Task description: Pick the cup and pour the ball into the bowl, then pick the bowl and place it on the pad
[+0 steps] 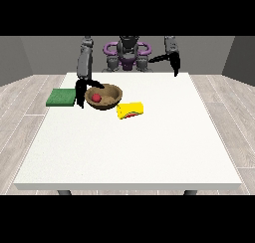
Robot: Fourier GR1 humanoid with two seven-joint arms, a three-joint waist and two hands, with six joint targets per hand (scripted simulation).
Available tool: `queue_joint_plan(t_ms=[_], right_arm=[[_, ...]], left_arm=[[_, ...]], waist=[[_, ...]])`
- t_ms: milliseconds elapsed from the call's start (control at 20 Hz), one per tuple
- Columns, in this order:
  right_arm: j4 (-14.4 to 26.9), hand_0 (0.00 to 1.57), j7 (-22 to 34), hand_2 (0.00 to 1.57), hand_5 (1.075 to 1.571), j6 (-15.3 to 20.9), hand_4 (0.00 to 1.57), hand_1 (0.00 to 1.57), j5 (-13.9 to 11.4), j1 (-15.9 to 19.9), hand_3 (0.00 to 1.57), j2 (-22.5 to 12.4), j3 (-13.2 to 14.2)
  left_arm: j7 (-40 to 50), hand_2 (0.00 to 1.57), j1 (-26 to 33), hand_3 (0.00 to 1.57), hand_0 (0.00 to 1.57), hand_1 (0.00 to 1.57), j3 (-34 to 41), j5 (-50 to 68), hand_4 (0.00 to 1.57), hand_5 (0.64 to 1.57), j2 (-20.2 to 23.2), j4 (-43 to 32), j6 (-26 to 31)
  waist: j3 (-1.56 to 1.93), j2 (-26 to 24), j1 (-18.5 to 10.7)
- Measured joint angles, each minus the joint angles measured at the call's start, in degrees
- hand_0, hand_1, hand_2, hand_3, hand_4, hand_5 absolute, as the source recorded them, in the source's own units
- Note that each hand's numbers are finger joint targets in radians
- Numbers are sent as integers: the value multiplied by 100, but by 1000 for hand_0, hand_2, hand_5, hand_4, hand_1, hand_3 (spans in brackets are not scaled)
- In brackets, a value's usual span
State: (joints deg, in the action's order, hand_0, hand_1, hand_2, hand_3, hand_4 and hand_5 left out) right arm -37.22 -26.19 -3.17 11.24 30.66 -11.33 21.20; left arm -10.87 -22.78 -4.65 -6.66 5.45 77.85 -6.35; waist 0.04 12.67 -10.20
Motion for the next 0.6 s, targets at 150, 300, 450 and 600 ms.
queue_joint_plan(t_ms=[150, 300, 450, 600], right_arm=[[250, 0, -239, 0, 1565, 50, 139, 0, -18, 166, 0, 50, -29], [402, 785, -275, 391, 1533, 59, 437, 785, 110, 262, 0, 42, 78], [452, 1571, -333, 1571, 1505, 485, 850, 1571, 43, 168, 1088, -121, 177], [428, 1571, -322, 1571, 1549, 1163, 936, 1571, -392, 25, 1514, -357, -15]], left_arm=[[-22, 0, 2, 0, 0, 0, 77, 29, 0, 1566, 62, 101, 96], [-39, 0, -47, 0, 0, 0, 165, 46, 0, 1569, 132, 188, 135], [-1, 0, -140, 0, 0, 0, 152, 73, 470, 1564, 146, 353, 184], [-16, 0, -218, 0, 0, 0, 129, 108, 597, 1544, 183, 422, 289]], waist=[[1, 123, -6], [-43, 206, 0], [-142, 287, -103], [-216, 330, -338]])
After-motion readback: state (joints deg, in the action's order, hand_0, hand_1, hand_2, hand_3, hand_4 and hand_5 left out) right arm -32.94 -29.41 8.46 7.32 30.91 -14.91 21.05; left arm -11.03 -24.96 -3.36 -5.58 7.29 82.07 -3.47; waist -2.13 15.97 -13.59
